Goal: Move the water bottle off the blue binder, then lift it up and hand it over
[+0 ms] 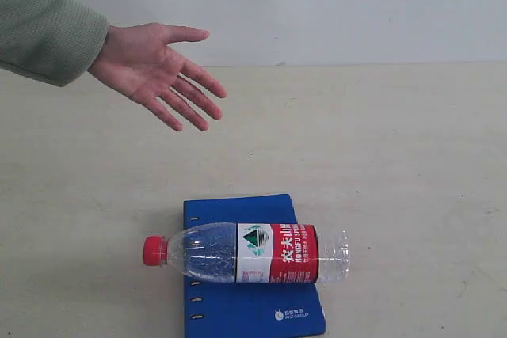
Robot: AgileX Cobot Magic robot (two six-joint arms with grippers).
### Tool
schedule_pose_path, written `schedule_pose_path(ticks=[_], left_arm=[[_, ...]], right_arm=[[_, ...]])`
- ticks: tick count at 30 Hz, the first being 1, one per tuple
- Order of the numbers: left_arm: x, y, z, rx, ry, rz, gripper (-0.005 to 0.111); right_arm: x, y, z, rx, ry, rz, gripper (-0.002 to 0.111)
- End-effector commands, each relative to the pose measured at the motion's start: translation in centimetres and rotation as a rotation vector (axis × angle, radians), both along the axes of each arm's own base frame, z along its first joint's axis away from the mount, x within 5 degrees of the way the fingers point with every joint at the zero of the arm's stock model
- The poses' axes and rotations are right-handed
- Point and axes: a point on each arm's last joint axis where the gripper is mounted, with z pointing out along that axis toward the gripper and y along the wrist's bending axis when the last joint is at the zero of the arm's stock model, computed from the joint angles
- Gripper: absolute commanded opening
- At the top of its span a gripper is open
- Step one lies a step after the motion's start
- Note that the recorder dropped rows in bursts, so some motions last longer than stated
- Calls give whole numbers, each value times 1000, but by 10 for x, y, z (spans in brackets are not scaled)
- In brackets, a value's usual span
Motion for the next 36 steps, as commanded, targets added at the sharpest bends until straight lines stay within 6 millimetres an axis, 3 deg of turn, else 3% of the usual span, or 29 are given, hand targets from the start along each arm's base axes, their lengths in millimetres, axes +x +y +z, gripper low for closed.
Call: schedule_pose_path(ticks=[1, 4, 10, 13, 18, 24, 27, 30, 33, 36], left_arm=[[-1, -1, 25, -11, -286, -11, 4], [-6, -2, 43, -52, -494, -27, 4], [-21, -5, 66, -382, -782, -174, 4], [-21, -15, 68, -283, -752, -260, 4], [-9, -37, 98, -129, -592, -465, 4], [28, -61, 128, -78, -351, -751, 4], [55, -74, 123, -39, -188, -956, 4], [87, -76, 115, -66, -91, -1001, 7], [116, -80, 98, -27, -27, -1033, 23], [140, -96, 72, -13, 80, -1107, 47]], right_arm=[[0, 0, 2, 0, -8, 1, 0], [0, 0, 2, 0, -8, 1, 0], [0, 0, 2, 0, -8, 1, 0], [0, 0, 2, 0, -8, 1, 0], [0, 0, 2, 0, -8, 1, 0], [0, 0, 2, 0, -8, 1, 0], [0, 0, 2, 0, -8, 1, 0], [0, 0, 2, 0, -8, 1, 0], [0, 0, 2, 0, -8, 1, 0], [0, 0, 2, 0, -8, 1, 0]])
